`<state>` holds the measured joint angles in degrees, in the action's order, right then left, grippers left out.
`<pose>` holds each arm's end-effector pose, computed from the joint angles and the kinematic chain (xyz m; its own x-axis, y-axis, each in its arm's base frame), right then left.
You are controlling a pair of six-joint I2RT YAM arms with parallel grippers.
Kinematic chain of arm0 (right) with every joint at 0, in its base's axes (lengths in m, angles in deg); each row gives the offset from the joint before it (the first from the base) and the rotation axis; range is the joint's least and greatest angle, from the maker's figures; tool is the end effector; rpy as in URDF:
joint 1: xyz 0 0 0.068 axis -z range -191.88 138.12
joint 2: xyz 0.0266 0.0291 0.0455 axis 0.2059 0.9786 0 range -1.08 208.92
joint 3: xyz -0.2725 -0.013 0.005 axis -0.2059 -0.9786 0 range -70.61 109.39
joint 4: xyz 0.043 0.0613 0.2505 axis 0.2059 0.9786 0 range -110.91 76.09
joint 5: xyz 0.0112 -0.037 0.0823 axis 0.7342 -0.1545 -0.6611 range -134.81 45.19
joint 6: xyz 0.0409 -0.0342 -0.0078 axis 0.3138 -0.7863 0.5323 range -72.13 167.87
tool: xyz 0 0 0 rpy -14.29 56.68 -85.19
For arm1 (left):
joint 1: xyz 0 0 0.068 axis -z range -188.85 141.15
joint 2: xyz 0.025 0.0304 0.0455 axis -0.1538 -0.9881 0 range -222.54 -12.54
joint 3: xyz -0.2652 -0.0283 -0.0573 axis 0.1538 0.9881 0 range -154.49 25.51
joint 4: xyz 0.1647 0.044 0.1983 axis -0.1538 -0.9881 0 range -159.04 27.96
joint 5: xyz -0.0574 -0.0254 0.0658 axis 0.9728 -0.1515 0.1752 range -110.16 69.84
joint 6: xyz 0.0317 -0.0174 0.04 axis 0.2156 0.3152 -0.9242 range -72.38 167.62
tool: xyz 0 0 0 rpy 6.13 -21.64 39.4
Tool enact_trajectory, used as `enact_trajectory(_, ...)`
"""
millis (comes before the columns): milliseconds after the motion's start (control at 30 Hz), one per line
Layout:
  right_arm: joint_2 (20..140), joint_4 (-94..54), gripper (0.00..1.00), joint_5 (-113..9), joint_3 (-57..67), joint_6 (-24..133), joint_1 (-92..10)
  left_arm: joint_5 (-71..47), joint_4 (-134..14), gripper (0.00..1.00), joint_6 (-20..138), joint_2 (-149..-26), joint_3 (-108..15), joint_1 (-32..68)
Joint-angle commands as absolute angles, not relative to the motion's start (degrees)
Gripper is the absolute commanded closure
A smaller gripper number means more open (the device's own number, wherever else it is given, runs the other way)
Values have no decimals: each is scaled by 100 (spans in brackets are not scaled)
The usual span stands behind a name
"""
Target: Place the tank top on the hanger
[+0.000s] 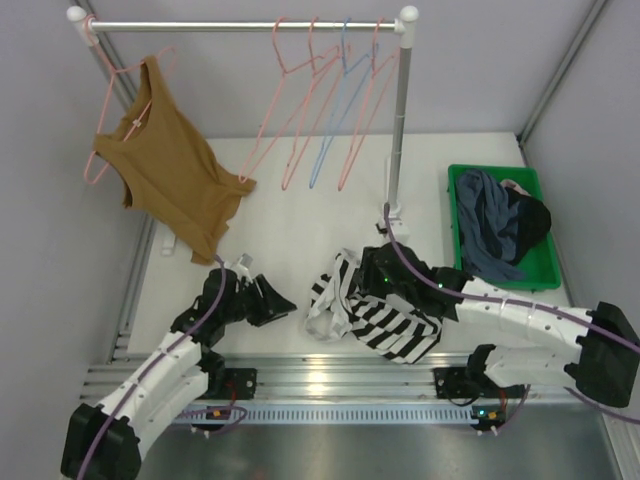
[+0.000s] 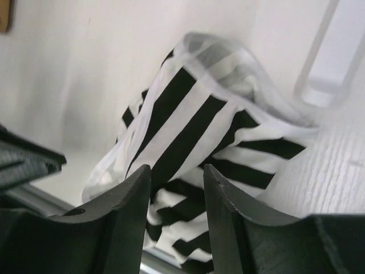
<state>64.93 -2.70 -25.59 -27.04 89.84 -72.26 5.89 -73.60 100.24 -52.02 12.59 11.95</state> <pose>0.1306 0.2061 0.2466 -0.7057 0.0363 -0.7076 -0.3032 0.8871 0.3479 0.1306 -0.0664 0.1600 -0.8604 -0.4369 -0.2623 -0.0687 0.6095 -0.7898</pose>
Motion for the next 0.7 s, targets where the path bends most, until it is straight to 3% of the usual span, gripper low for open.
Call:
enact_trajectory(0, 6465, -781, 57, -2863, -2606, 8593, -6377, 481, -7224, 53, 10325, -5164, 1207, 1461)
enact_trajectory(267, 7431, -1439, 52, -3461, -2166, 8110, -5373, -248, -7285, 53, 10466, -5288, 1110, 2314)
enact_trajectory(667, 8591, -3304, 46, -4823, -2315, 8294, -5064, -908, -7242, 54, 10518, -5727, 846, 3096)
